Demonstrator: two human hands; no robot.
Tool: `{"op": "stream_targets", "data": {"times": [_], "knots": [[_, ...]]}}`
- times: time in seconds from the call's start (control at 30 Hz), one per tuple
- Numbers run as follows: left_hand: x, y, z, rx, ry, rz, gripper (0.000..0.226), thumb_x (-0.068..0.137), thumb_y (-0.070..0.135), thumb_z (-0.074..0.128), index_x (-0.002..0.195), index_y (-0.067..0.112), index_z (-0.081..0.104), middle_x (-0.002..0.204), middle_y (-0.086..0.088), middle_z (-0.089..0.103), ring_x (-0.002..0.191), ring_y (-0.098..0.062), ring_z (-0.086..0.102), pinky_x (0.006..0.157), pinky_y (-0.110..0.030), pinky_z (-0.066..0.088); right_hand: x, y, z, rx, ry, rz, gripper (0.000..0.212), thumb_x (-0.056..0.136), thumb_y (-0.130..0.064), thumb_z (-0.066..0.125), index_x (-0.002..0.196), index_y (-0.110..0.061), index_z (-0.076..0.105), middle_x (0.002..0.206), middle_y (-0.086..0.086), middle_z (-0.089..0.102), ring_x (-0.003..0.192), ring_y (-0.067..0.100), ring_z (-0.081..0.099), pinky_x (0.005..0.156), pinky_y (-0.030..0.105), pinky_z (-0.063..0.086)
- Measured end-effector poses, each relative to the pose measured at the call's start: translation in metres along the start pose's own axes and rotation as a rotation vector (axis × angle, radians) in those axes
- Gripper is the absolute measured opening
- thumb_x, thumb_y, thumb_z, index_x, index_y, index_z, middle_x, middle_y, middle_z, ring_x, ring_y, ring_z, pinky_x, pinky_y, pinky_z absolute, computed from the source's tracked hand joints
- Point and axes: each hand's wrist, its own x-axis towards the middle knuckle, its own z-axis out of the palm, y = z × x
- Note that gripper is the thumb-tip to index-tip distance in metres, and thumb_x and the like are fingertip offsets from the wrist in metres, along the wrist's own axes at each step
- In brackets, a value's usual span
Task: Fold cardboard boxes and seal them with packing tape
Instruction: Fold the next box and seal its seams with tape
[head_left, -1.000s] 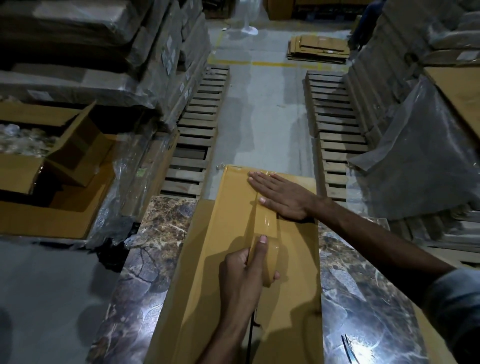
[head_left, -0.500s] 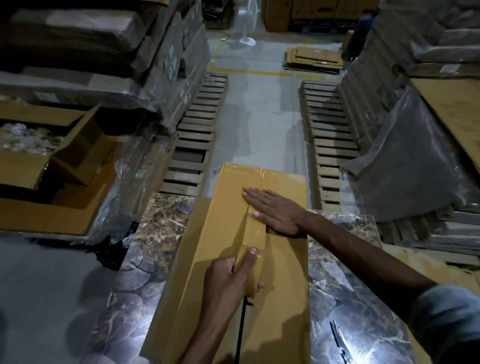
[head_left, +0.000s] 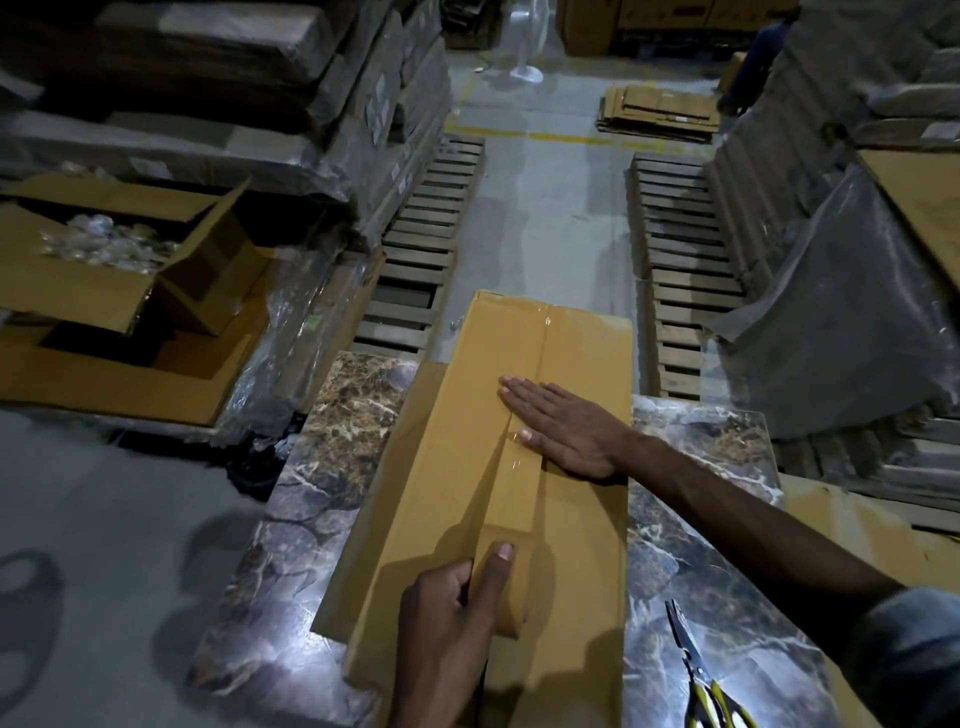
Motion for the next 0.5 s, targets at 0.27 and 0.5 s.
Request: {"op": "stream_targets", "data": {"times": [0.27, 0.5], "knots": [[-0.043, -0.01, -0.002, 0.213, 0.222, 0.153, 0.077, 0.075, 0.086, 0.051, 0.07, 0.01, 0.042, 0.071, 0.012, 0.021, 0.046, -0.008, 0.037, 0.053, -0.034, 0.032, -0.014, -0.015, 0.011, -0.031, 0.019, 0.008, 0.07, 0.107, -0.059, 0.003, 0.164, -0.022, -0.013, 0.17, -0.005, -0.021, 0.155, 0.003, -0.02, 0.127, 0.031, -0.008], [-0.06, -0.024, -0.013, 0.136, 0.187, 0.107, 0.071, 0.069, 0.089, 0.051, 0.061, 0.019, 0.05, 0.053, -0.006, 0.041, 0.052, -0.016, 0.052, 0.057, -0.035, 0.038, -0.019, -0.03, 0.009, -0.042, 0.026, 0.026, 0.077, 0.101, -0.066, -0.004, 0.164, -0.022, -0.013, 0.17, -0.003, -0.02, 0.156, 0.006, -0.017, 0.126, 0.029, -0.011]]}}
